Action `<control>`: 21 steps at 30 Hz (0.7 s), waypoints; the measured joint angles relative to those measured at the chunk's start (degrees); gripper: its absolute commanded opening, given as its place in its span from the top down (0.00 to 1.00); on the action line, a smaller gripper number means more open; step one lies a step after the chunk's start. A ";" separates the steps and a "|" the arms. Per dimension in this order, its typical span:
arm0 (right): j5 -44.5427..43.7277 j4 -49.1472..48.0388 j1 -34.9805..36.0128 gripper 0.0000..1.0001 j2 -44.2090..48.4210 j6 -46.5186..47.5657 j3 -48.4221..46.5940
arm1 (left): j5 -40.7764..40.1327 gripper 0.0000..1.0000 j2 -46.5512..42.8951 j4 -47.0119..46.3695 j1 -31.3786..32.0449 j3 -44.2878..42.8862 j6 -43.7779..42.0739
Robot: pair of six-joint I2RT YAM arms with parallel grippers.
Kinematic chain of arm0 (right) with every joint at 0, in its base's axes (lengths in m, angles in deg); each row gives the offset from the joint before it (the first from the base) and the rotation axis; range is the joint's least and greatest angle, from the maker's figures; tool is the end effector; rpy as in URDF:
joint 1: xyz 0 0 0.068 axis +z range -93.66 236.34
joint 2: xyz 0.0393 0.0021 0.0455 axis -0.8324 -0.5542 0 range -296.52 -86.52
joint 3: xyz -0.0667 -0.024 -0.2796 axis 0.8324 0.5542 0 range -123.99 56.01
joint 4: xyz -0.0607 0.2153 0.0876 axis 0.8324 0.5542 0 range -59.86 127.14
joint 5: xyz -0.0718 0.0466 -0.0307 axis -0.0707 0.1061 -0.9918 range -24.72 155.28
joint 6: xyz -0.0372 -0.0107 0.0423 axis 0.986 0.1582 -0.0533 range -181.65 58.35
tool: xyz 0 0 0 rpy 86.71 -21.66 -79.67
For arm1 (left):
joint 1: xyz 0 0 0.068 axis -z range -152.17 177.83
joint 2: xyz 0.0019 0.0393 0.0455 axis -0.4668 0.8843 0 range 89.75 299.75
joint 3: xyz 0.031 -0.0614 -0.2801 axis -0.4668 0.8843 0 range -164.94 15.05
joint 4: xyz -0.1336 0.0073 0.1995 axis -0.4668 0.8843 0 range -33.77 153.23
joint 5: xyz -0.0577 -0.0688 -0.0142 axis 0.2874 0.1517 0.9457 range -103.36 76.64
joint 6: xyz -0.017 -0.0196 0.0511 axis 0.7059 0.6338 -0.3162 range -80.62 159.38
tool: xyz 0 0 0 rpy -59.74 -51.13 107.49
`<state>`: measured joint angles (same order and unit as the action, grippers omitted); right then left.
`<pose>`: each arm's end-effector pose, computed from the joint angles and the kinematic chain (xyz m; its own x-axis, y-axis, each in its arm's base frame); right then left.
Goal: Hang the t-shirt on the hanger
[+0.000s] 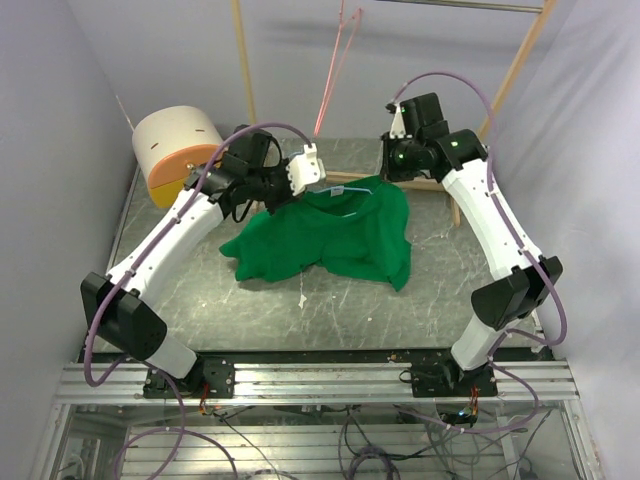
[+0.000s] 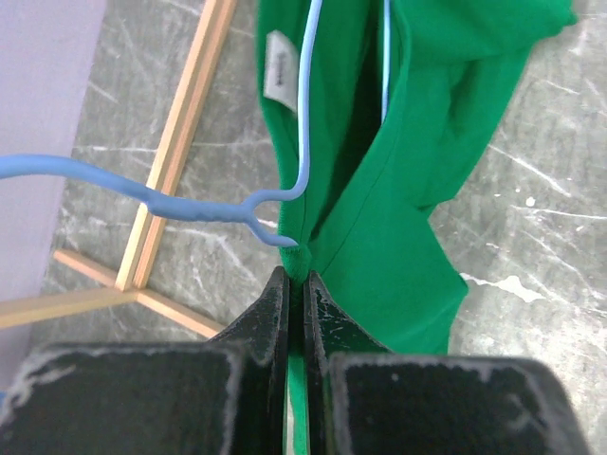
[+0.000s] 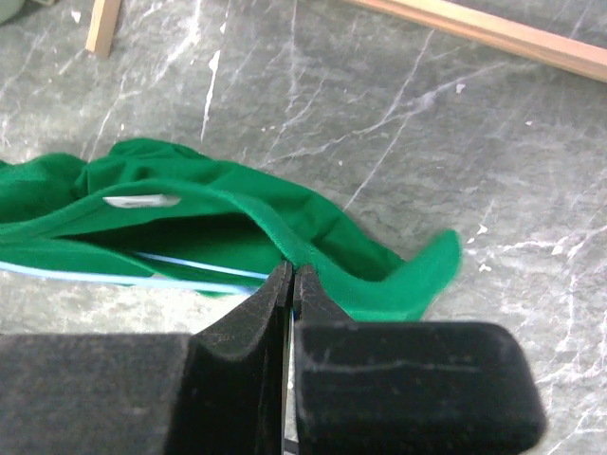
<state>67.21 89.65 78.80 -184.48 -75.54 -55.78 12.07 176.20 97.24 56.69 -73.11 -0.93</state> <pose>0.3141 0.1312 0.4203 -0.7387 -0.0456 -0.6725 -0.2329 0.9535 0.1912 0.2619 -0.1642 0.3896 0.0474 0.6411 -0.7660 0.9131 0.2830 0.2934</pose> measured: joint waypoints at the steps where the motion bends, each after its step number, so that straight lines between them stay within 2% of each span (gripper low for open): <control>1: -0.35 0.31 0.79 1.00 -0.33 0.00 -0.15 | -0.04 0.93 0.26 0.26 0.79 -0.24 -0.04; 9: -3.80 1.90 5.81 1.00 -0.72 -0.74 -0.28 | -0.92 0.93 1.42 0.87 4.37 -0.28 0.66; 21: -4.44 0.59 11.28 1.00 -0.61 -1.81 1.73 | -0.94 0.93 1.51 0.20 5.11 -0.07 2.36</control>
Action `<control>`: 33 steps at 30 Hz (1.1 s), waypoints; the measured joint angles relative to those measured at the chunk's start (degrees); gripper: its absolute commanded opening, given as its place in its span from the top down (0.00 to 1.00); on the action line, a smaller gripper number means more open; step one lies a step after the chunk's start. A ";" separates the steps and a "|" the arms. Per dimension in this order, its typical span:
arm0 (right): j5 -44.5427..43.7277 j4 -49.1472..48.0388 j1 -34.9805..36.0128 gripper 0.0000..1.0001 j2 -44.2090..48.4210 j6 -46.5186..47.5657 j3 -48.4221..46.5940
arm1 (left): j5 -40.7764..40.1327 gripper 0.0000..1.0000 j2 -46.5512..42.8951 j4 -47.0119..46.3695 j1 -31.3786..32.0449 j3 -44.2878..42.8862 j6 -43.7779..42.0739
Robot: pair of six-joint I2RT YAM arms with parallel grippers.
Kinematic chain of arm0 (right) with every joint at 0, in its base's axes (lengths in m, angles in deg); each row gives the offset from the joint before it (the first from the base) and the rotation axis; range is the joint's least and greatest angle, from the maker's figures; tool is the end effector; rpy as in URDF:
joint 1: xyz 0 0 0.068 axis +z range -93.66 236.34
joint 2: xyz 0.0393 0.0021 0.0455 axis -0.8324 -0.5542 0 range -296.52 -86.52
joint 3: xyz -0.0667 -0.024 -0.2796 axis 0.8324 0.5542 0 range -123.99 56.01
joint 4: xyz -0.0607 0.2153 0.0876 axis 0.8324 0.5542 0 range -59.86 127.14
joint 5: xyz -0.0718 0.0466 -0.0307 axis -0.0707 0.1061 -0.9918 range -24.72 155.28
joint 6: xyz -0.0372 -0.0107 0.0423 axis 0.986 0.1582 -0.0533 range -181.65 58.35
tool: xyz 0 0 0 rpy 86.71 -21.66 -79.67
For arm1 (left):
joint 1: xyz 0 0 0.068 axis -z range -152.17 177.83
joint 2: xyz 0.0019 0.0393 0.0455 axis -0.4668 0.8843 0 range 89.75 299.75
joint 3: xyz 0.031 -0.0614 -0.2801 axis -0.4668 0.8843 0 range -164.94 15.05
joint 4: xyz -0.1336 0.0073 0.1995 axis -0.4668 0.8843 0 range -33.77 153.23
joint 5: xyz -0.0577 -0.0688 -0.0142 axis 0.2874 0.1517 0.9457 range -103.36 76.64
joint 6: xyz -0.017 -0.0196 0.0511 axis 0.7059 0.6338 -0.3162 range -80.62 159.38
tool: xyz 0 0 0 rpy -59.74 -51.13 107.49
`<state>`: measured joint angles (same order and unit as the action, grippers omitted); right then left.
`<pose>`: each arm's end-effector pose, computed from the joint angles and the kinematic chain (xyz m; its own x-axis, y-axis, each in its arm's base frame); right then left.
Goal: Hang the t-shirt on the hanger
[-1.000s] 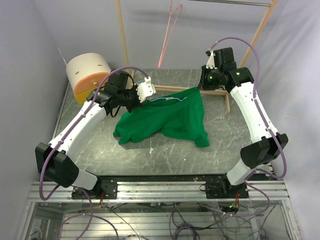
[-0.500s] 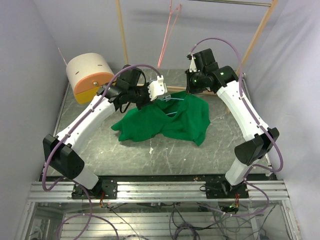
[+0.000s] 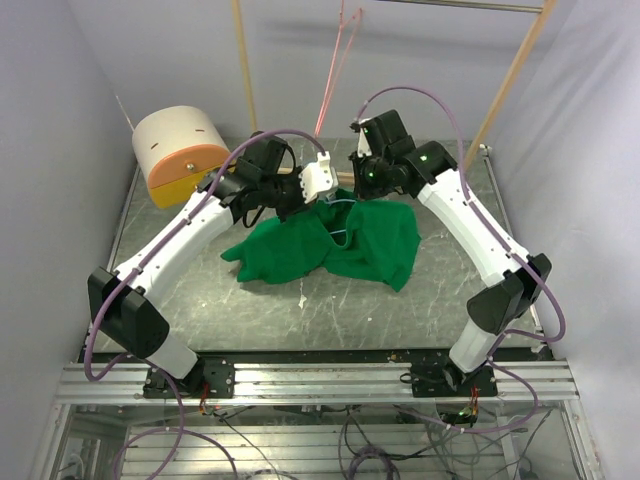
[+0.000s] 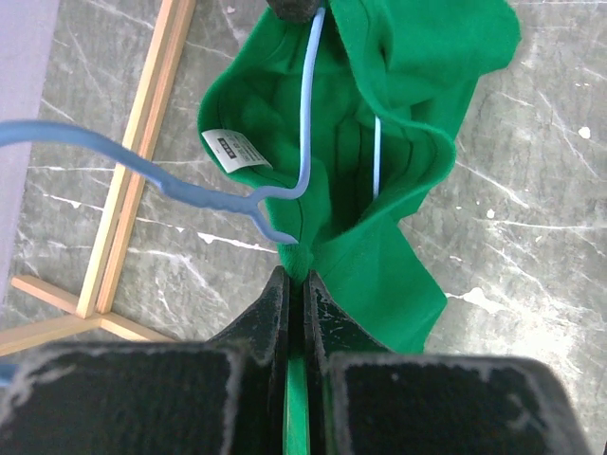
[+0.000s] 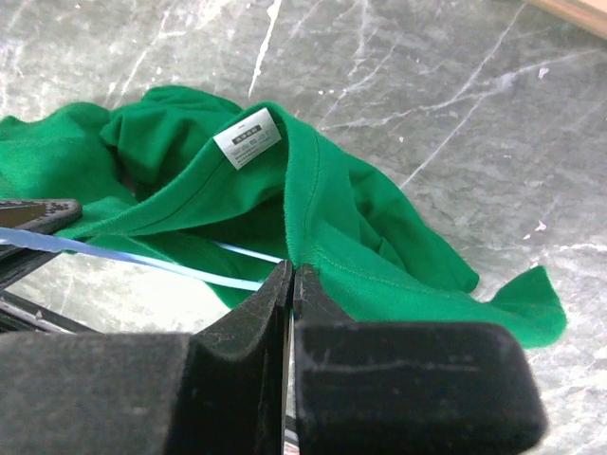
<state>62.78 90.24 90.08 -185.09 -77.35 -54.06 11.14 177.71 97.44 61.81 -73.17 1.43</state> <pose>0.2866 0.1892 0.4076 -0.7441 -0.1718 -0.6456 -0.3422 0.9280 0.1475 0.2524 -0.1905 0.3817 0.0440 0.6453 -0.7627 0.9400 0.2317 0.2503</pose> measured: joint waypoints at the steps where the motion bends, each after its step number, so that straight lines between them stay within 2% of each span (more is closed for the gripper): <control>1: 0.15 -0.46 0.09 1.00 0.13 0.00 0.94 | 0.24 0.93 -0.04 -0.31 0.00 0.28 0.13; 2: 0.28 -0.79 0.09 1.00 0.26 0.02 1.86 | 0.46 0.93 -0.11 -0.63 0.00 0.70 0.28; 6: 1.29 -2.93 0.00 0.80 1.29 0.24 6.08 | 1.79 0.93 -0.83 -1.16 0.04 2.71 0.57; 13: 5.64 -8.79 -0.76 0.63 6.08 2.19 12.41 | 3.89 0.93 -2.08 -2.05 0.11 4.44 0.94; 20: 11.21 -15.23 -3.52 0.58 11.93 5.01 15.39 | 5.29 0.93 -2.27 -2.89 0.11 4.79 1.29; 23: 17.38 -18.14 -7.80 0.56 15.02 8.76 18.08 | 5.95 0.93 -2.29 -2.93 0.13 4.92 1.29; 27: 27.80 -19.34 -16.44 0.49 19.45 18.53 23.71 | 7.21 0.93 -2.32 -2.89 0.13 4.94 0.85; 33: 38.73 -18.03 -17.40 0.48 23.69 33.20 30.14 | 9.22 0.93 -2.34 -2.47 0.15 4.92 -0.44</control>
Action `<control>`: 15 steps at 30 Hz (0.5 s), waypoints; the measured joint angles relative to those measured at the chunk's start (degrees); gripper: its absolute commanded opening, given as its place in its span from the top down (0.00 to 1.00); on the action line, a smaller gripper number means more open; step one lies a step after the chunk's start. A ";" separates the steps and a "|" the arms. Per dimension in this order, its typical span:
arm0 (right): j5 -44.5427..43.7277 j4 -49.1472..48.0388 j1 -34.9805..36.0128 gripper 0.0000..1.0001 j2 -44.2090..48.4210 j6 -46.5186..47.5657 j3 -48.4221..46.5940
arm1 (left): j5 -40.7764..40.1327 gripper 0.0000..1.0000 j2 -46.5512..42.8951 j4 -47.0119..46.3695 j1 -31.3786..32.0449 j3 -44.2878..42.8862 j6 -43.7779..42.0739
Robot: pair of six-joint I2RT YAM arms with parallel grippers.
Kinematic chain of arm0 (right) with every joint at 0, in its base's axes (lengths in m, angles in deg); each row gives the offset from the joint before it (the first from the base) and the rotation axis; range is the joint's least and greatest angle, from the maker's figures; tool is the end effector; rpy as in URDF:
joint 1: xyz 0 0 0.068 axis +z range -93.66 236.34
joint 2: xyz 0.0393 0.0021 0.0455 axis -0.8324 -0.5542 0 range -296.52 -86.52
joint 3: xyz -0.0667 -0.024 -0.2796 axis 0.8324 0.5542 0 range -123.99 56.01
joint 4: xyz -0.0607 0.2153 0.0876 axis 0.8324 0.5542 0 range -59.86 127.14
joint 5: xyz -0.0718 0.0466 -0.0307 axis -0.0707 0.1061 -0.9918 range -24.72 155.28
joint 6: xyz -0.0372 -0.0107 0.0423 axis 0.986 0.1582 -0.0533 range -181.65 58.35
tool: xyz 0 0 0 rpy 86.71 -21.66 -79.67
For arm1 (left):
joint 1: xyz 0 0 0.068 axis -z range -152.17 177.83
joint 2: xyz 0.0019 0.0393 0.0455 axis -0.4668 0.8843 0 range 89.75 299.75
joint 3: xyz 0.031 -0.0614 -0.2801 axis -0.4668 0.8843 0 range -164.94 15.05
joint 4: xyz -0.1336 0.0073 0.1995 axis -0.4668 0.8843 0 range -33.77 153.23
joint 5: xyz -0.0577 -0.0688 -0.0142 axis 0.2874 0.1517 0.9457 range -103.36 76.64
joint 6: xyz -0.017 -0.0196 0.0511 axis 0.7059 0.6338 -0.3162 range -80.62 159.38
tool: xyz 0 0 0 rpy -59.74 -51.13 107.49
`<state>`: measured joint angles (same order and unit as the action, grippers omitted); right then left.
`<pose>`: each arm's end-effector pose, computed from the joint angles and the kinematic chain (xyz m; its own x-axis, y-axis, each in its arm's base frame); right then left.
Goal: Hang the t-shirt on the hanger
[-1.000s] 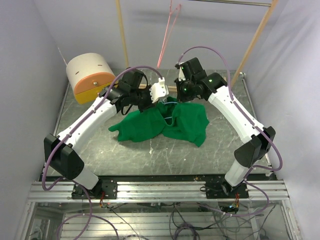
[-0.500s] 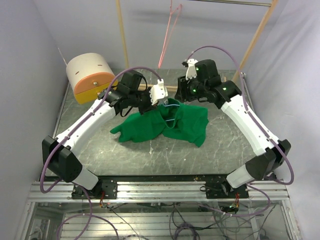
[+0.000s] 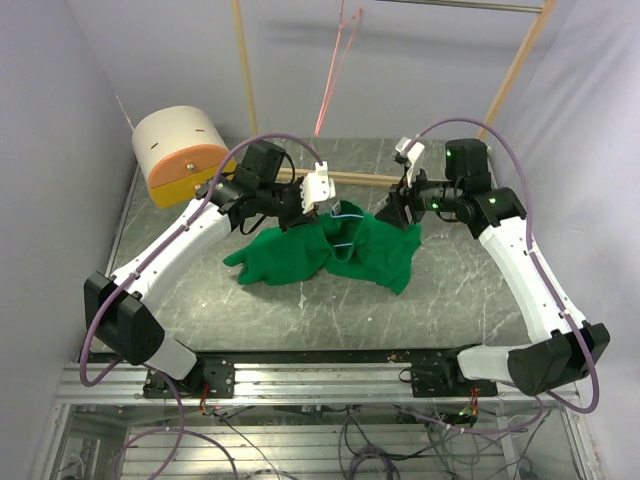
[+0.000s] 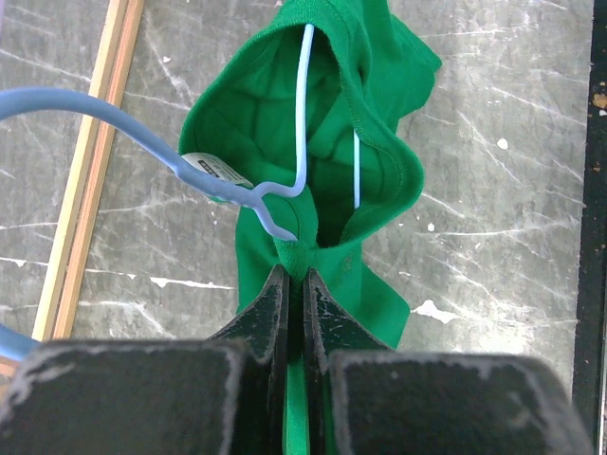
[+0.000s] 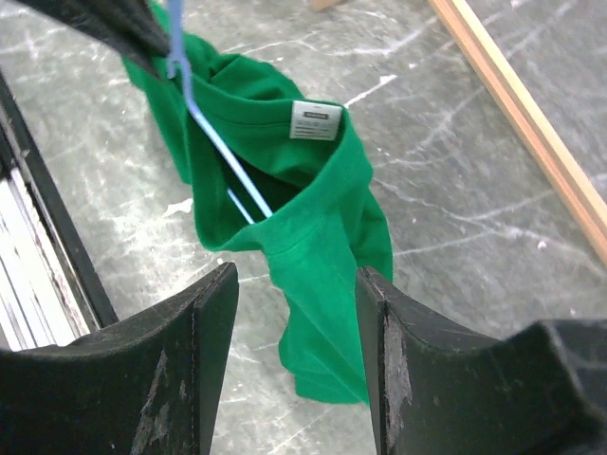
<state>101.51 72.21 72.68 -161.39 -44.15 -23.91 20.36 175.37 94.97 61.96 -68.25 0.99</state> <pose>0.2315 0.0928 0.3989 -0.3466 -0.3543 -0.8685 -0.8220 0.5608 0.0993 0.2393 -0.1894 0.3729 0.0789 0.5706 -0.8174 0.9750 0.1267 0.1826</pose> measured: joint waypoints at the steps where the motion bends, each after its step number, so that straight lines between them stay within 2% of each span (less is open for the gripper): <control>1: 1.33 0.04 -0.02 0.48 0.50 1.68 0.63 | 0.31 0.93 0.00 0.22 0.00 0.00 -0.33; 5: 4.57 0.46 -0.04 0.48 1.22 7.32 1.70 | 1.55 0.93 0.00 1.22 0.00 -0.37 -1.73; 15: 5.01 2.49 -0.07 0.48 -0.46 15.45 2.86 | 4.20 0.93 0.02 3.56 0.00 -1.49 -3.76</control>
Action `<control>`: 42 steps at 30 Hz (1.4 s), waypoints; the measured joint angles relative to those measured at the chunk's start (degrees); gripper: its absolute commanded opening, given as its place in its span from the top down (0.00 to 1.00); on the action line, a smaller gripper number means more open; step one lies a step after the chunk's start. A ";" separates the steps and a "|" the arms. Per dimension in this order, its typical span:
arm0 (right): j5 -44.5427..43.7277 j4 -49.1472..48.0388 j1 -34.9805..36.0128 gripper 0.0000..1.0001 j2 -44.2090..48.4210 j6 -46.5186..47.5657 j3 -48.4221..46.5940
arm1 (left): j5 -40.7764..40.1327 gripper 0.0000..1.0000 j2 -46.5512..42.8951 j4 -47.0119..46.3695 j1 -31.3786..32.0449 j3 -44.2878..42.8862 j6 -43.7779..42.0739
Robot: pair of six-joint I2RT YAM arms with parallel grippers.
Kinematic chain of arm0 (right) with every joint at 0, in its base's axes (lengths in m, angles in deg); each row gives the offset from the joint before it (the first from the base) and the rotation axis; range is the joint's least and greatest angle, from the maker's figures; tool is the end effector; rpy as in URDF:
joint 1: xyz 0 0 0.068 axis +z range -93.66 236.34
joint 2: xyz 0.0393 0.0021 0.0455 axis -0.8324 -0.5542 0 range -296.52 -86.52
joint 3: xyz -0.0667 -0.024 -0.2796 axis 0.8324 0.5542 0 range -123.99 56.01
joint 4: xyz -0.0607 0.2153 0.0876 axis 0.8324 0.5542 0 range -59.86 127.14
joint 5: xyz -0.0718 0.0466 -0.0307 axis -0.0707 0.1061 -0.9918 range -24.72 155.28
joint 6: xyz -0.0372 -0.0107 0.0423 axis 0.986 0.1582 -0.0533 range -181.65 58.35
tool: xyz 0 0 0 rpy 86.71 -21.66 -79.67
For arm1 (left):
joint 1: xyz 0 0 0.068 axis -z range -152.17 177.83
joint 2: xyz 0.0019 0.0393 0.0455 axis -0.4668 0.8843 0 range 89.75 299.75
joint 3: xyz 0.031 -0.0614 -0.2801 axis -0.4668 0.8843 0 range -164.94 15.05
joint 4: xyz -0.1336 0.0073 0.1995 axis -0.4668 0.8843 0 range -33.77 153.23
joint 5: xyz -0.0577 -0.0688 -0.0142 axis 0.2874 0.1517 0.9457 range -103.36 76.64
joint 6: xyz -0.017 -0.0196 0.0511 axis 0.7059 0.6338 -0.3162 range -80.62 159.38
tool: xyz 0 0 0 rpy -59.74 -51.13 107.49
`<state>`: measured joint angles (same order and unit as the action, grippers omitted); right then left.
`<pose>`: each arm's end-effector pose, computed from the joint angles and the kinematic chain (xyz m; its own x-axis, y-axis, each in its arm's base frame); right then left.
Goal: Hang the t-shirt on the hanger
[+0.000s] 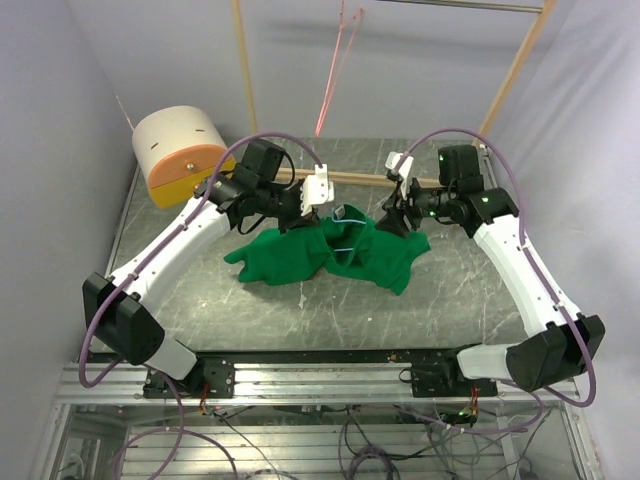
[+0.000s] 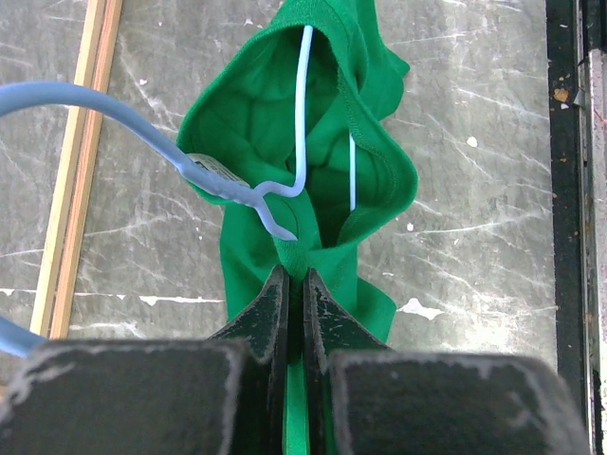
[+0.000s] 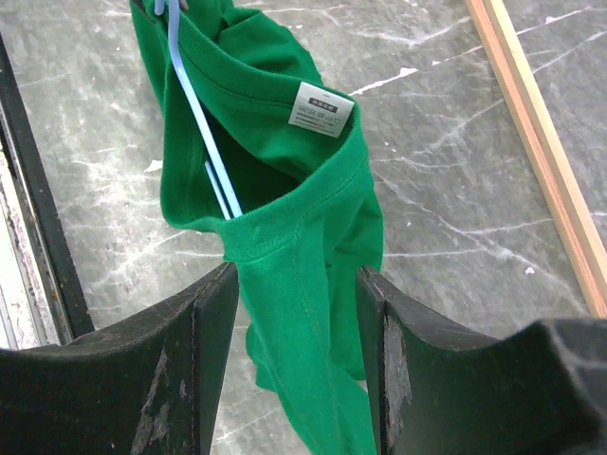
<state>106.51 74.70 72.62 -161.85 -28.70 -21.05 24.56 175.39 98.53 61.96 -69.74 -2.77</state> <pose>0.2287 0.0946 0.3801 -0.1806 -0.4788 -0.8592 -0.9211 0.3886 -0.0229 0.2336 -0.1885 0.3770 0.1265 0.5539 -0.8229 0.9832 0.0401 0.1781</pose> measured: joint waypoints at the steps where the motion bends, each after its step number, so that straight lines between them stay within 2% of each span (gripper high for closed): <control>1: 0.33 0.00 0.00 0.48 -0.15 0.39 0.15 | 0.04 0.93 0.02 0.04 0.00 -0.02 -0.04; 7: 2.51 0.37 0.17 0.52 -0.92 2.03 2.60 | 0.35 0.93 0.17 0.46 0.00 -0.24 -0.11; 10: 3.13 0.50 0.61 0.57 -1.55 2.32 4.00 | 0.52 0.93 0.42 0.59 0.00 -0.55 -0.09; 12: 3.13 0.46 0.94 0.68 -1.75 2.47 4.87 | 0.83 0.93 0.52 0.57 0.00 -0.72 -0.07; 15: 3.10 0.28 1.09 1.00 -1.77 2.49 5.60 | 1.18 0.93 0.52 0.59 0.00 -0.81 -0.04; 35: -0.42 -0.81 1.75 1.00 2.89 2.93 5.75 | 0.79 0.86 0.50 -0.92 -1.03 -0.92 0.63; 38: -0.55 -1.57 1.79 1.00 3.63 2.49 5.77 | 0.87 0.82 0.50 -0.92 -1.31 -0.92 0.63; 42: -1.16 -1.88 1.29 1.00 4.70 1.81 6.05 | 0.28 0.71 0.26 -0.35 -2.16 -0.92 0.66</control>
<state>105.35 72.82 73.90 -157.15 -26.88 -15.00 24.84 175.66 98.18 59.79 -70.66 -2.11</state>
